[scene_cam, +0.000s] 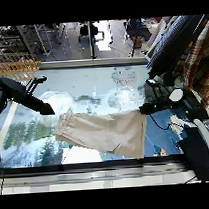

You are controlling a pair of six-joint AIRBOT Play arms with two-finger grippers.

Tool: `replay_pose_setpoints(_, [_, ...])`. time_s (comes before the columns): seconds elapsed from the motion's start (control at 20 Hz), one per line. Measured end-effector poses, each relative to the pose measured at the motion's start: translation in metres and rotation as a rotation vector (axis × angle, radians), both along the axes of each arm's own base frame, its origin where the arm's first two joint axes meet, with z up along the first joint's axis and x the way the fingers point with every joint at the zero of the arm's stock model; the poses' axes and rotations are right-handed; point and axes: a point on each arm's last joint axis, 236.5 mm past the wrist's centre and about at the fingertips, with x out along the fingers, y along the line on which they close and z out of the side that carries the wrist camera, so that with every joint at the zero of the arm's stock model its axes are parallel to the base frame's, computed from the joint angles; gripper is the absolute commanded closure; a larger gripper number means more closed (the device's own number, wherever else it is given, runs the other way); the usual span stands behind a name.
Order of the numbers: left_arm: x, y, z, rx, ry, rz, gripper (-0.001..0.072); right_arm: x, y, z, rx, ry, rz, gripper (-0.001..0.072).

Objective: Fold the clothes and pants, and hang the long-sleeved shirts on hangers.

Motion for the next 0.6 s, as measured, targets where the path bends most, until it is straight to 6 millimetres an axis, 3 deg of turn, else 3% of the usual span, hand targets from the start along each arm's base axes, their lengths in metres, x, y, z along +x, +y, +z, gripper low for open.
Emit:
replay_pose_setpoints(0.05, [0.000, -0.001, 0.000, 0.000, 0.000, -0.001, 0.0273, 0.014, -0.001, -0.010, 0.000, -0.011, -0.036, 0.0697])
replay_pose_setpoints(0.1, [0.000, -0.002, 0.000, -0.001, 0.004, 0.004, 0.0273, 0.026, -0.003, -0.022, 0.002, -0.016, -0.074, 0.0599])
replay_pose_setpoints(0.15, [-0.001, -0.004, -0.001, -0.003, 0.011, 0.011, 0.0273, 0.038, -0.007, -0.034, 0.007, -0.015, -0.121, 0.0371])
replay_pose_setpoints(0.2, [-0.002, -0.005, -0.001, -0.005, 0.020, 0.020, 0.0273, 0.048, -0.013, -0.046, 0.015, -0.011, -0.177, 0.0201])
replay_pose_setpoints(0.3, [-0.003, -0.010, -0.003, -0.006, 0.035, 0.030, 0.0273, 0.054, -0.029, -0.061, 0.029, 0.016, -0.259, 0.0197])
replay_pose_setpoints(0.4, [-0.005, -0.014, -0.005, -0.010, 0.052, 0.042, 0.0273, 0.043, -0.049, -0.072, 0.038, 0.087, -0.290, 0.0197])
replay_pose_setpoints(0.5, [-0.006, -0.019, -0.008, -0.012, 0.068, 0.050, 0.0273, 0.011, -0.056, -0.084, 0.098, 0.215, -0.252, 0.0197])
replay_pose_setpoints(0.6, [-0.007, -0.025, -0.011, -0.012, 0.083, 0.047, 0.0273, -0.024, -0.050, -0.091, 0.200, 0.339, -0.203, 0.0170])
